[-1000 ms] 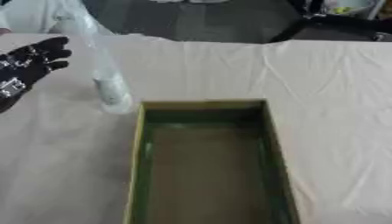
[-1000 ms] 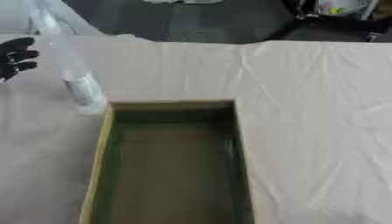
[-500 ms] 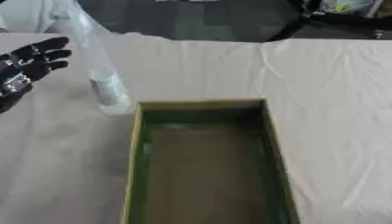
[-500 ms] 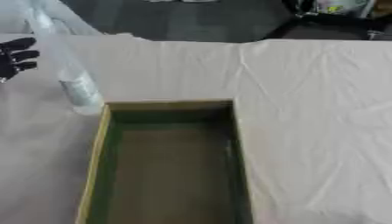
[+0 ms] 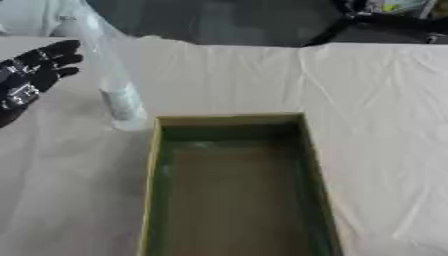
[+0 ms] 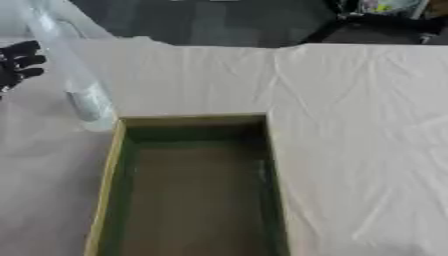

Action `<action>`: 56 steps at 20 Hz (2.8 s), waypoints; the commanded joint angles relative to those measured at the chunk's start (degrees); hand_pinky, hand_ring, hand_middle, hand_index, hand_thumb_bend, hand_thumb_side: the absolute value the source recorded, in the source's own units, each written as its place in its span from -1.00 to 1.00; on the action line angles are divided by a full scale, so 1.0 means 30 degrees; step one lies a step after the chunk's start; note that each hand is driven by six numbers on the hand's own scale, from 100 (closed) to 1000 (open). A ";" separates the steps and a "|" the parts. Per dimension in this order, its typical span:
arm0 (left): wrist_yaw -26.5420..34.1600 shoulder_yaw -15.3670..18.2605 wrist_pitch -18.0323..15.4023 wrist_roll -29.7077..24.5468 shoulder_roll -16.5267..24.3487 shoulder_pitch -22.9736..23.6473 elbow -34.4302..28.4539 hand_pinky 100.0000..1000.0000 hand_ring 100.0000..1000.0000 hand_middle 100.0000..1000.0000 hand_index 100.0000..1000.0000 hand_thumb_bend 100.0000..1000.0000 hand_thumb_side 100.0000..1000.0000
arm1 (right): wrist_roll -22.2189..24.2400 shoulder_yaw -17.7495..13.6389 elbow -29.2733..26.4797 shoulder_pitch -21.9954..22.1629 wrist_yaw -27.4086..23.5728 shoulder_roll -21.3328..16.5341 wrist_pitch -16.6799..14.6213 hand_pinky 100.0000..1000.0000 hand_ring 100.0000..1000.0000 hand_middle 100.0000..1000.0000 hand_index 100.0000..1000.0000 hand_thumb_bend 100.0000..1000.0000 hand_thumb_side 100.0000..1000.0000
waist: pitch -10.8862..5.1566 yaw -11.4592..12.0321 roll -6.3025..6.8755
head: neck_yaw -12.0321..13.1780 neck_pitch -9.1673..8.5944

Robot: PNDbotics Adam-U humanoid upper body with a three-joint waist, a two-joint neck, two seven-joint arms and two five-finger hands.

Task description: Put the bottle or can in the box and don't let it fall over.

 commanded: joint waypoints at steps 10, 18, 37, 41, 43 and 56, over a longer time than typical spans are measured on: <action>-0.0294 0.0036 -0.0524 0.0250 0.0578 -0.0709 0.0114 1.00 1.00 1.00 0.73 -0.39 0.06 | 0.2499 -0.0011 -0.0327 -0.0189 0.0357 -0.0056 -0.2473 0.91 0.50 0.67 0.87 -1.00 0.04 | -0.0019 -0.0092 0.0114 | 0.0158 -0.0318; -0.0462 0.0020 -0.0229 0.0592 0.0549 -0.0929 0.0229 1.00 1.00 1.00 0.76 -0.40 0.07 | 0.2576 0.0006 -0.0327 -0.0313 0.0269 -0.0040 -0.2447 0.92 0.50 0.67 0.87 -1.00 0.04 | 0.0092 -0.0243 0.0154 | 0.0243 -0.0435; -0.1258 -0.0009 -0.0352 0.1184 0.0691 -0.1532 0.0664 1.00 1.00 1.00 0.84 -0.34 0.17 | 0.2682 0.0230 -0.0327 -0.0647 0.0523 0.0084 -0.2255 0.92 0.50 0.67 0.87 -1.00 0.04 | 0.0378 -0.0356 0.0160 | 0.0856 -0.0443; -0.1452 0.0000 -0.0311 0.1349 0.0706 -0.1716 0.0815 1.00 1.00 1.00 0.84 -0.34 0.18 | 0.2709 0.0296 -0.0327 -0.0737 0.0607 0.0108 -0.2216 0.92 0.50 0.67 0.87 -1.00 0.04 | 0.0451 -0.0457 0.0192 | 0.0934 -0.0589; -0.1519 -0.0013 -0.0314 0.1420 0.0719 -0.1808 0.0870 1.00 1.00 1.00 0.84 -0.34 0.16 | 0.2744 0.0323 -0.0327 -0.0776 0.0635 0.0116 -0.2226 0.92 0.50 0.67 0.87 -1.00 0.04 | 0.0480 -0.0486 0.0202 | 0.0954 -0.0628; -0.1721 0.0002 -0.0563 0.2011 0.0850 -0.2281 0.1235 1.00 1.00 1.00 0.79 -0.32 0.11 | 0.2895 0.0504 -0.0327 -0.1151 0.0739 0.0172 -0.2043 0.93 0.50 0.67 0.87 -1.00 0.04 | 0.0782 -0.0732 0.0226 | 0.1015 -0.0967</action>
